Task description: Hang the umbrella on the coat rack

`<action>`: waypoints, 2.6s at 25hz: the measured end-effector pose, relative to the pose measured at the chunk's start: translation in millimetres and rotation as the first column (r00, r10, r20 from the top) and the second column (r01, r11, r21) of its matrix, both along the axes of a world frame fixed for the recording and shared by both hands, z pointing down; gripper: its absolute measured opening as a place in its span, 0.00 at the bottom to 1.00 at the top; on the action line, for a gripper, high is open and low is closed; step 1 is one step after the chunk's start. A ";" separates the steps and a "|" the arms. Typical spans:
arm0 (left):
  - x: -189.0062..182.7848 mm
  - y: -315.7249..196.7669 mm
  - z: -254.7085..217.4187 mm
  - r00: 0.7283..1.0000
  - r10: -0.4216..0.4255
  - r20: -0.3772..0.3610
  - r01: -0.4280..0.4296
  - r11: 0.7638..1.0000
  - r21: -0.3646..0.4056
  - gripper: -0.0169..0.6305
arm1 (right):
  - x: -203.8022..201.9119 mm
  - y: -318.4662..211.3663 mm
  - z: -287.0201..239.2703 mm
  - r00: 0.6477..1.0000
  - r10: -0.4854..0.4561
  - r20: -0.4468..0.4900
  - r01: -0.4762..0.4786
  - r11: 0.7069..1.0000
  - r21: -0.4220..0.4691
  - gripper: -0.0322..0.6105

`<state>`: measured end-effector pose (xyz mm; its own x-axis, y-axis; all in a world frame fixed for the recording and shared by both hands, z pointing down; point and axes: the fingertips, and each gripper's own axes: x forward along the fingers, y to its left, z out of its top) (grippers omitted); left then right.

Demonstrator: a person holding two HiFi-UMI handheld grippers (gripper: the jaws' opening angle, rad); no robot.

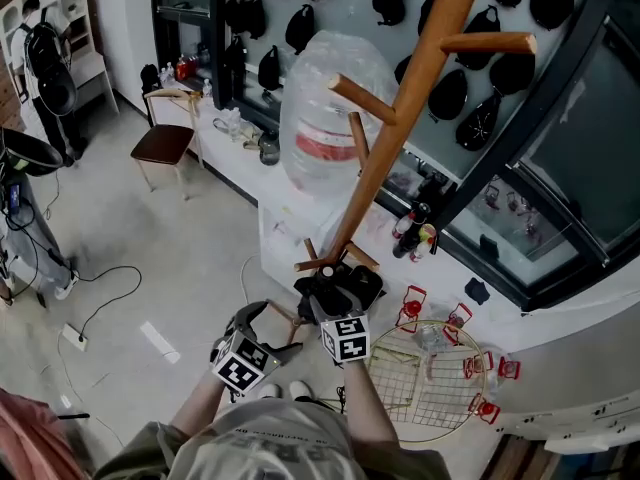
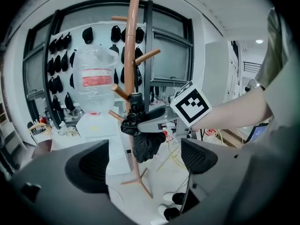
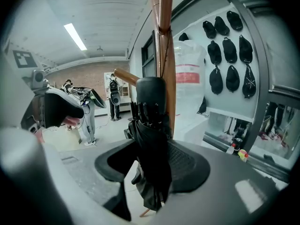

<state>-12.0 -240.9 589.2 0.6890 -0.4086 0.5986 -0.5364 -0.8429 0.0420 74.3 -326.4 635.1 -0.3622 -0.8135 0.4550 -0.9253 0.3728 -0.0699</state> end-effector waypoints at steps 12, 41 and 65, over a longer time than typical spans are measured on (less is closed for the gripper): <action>0.1 -2.7 -9.3 0.998 -0.057 -0.028 0.058 0.998 0.031 0.74 | 17.9 17.6 -47.3 0.989 0.030 0.145 -0.053 0.986 0.158 0.49; -14.4 -23.1 -142.1 0.869 -0.312 -0.385 0.451 0.819 0.355 0.24 | 53.9 114.5 -227.1 0.979 0.112 0.172 -0.195 0.771 0.607 0.22; -2.2 -14.0 -180.5 0.857 -0.245 -0.454 0.464 0.750 0.471 0.04 | 55.6 116.7 -250.8 0.986 0.131 0.102 -0.165 0.723 0.671 0.05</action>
